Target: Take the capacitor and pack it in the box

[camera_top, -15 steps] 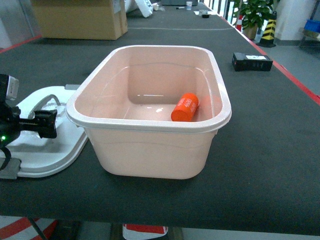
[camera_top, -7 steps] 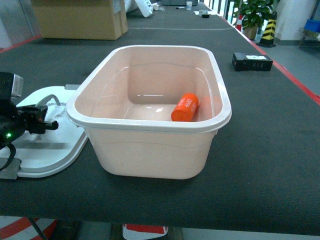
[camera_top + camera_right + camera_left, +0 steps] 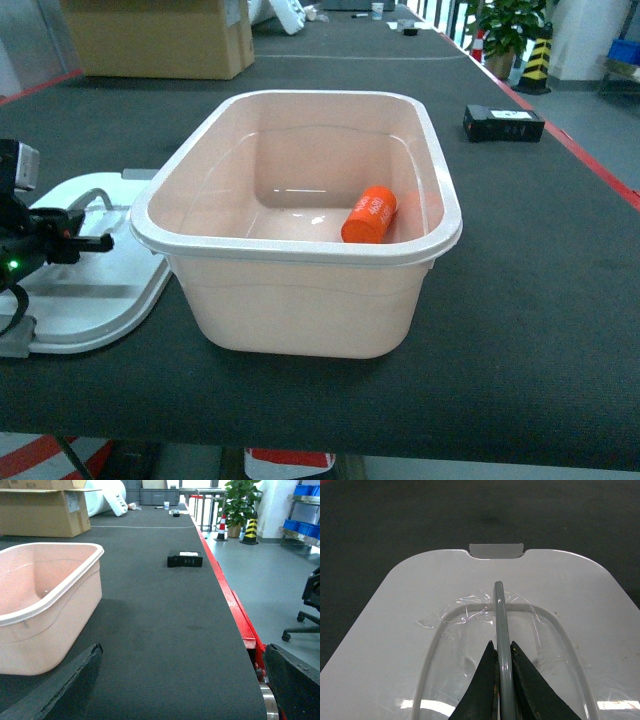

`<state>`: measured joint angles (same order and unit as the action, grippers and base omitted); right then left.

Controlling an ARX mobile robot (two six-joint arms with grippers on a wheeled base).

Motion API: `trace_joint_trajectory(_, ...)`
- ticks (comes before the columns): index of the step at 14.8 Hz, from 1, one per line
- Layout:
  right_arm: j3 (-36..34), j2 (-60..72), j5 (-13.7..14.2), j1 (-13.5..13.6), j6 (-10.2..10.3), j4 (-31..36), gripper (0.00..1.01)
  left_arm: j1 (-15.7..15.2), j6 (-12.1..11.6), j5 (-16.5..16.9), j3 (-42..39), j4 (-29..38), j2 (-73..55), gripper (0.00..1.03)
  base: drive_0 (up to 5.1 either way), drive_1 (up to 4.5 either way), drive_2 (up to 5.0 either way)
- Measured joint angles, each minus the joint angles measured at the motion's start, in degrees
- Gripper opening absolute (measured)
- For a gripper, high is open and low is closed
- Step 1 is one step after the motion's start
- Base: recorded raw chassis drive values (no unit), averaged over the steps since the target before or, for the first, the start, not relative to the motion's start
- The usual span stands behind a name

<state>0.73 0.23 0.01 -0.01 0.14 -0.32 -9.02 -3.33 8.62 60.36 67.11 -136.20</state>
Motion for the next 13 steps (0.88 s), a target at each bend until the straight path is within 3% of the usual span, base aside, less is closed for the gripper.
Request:
trace_joint_trajectory(3,0.0,0.0,0.0,0.0,0.0,0.0,0.98,-3.9,4.8,-1.9,-1.8,-8.6,14.1,0.02,0.0,0.0,0.0)
trace_joint_trajectory(5,0.0,0.0,0.0,0.0,0.0,0.0,0.98,-4.4,5.7,-4.3,-1.8,-15.1,24.8,0.02,0.0,0.0,0.0)
trace_joint_trajectory(6,0.0,0.0,0.0,0.0,0.0,0.0,0.98,-3.2,5.5,-5.3,-2.1,-18.2,29.2,0.02,0.0,0.0,0.0)
trace_joint_trajectory(7,0.0,0.0,0.0,0.0,0.0,0.0,0.98,2.3,4.6,-7.7,-4.2,-23.2,37.0,0.02,0.0,0.0,0.0)
trace_joint_trajectory(8,0.0,0.0,0.0,0.0,0.0,0.0,0.98,5.7,4.4,-9.2,-4.5,-25.2,39.8,0.02,0.0,0.0,0.0)
trace_joint_trajectory(13,0.0,0.0,0.0,0.0,0.0,0.0,0.98,24.3,5.0,-21.1,-2.8,-28.3,40.6,0.02,0.0,0.0,0.0)
